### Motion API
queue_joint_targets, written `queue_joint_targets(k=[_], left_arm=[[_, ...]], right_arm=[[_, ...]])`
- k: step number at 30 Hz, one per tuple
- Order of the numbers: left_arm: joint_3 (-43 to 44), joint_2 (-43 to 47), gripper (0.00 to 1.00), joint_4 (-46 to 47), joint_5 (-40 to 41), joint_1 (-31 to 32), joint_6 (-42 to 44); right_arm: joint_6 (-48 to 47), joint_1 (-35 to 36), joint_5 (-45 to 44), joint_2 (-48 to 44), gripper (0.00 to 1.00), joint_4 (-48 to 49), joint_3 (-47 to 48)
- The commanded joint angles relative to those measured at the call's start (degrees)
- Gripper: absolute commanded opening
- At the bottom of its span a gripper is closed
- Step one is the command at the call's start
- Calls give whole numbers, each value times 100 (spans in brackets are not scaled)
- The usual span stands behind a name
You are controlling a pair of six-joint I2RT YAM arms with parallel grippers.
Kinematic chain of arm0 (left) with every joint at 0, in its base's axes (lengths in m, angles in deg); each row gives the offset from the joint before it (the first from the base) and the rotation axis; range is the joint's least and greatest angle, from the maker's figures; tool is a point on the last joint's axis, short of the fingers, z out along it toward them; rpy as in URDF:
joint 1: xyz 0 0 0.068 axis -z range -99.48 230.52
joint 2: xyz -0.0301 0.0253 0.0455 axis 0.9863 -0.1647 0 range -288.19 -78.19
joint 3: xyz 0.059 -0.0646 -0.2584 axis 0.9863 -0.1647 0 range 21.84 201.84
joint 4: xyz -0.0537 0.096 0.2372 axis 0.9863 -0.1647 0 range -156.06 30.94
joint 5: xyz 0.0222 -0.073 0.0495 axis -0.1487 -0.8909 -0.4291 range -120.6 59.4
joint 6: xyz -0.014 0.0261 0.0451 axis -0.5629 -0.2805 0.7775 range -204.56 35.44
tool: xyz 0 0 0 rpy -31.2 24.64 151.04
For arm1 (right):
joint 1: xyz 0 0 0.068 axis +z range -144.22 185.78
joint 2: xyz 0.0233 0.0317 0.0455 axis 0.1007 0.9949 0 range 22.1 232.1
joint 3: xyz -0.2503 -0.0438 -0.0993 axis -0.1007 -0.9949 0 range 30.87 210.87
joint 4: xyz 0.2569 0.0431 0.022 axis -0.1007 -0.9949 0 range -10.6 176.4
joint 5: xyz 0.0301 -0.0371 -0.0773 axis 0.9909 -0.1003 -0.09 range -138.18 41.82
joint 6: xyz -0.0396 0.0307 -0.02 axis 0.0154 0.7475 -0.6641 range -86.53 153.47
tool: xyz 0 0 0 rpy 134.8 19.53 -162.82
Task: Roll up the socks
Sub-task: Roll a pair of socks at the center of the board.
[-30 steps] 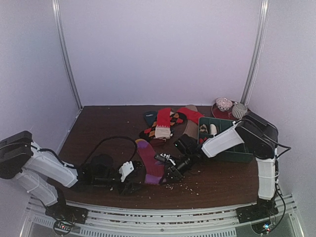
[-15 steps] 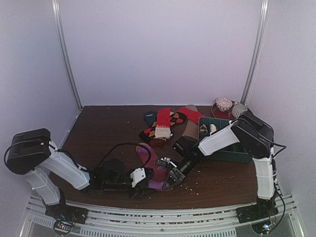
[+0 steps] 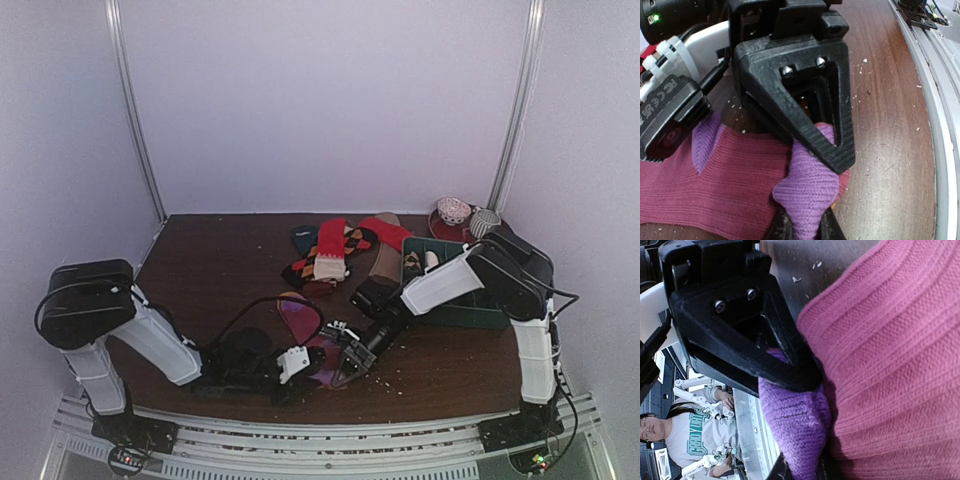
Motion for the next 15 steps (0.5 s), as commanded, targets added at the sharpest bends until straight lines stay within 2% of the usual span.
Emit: queue_joint_targets(k=[1,5,9,13,15], left_arm=[[60,-248,0,-244,63,49,-317],[-83,-12,0,-714,183,30,-1096],[-80,333,0,-1483,-359,-152,-2018],[-22,374,0,-1955,-1020,-352,-2617],[-13,327,0,-2016,-1215,-434,-2771]], right_arm=[[16,52,-838,437,14,-460,-359],[102,38,-975,-135,18,-155,-485],[477,-6,-1554,-1116,28,416,-768],[658,-18,-2543,-2289,49,694,-919],[619,-11,-3221,-2809,55,679,-947]])
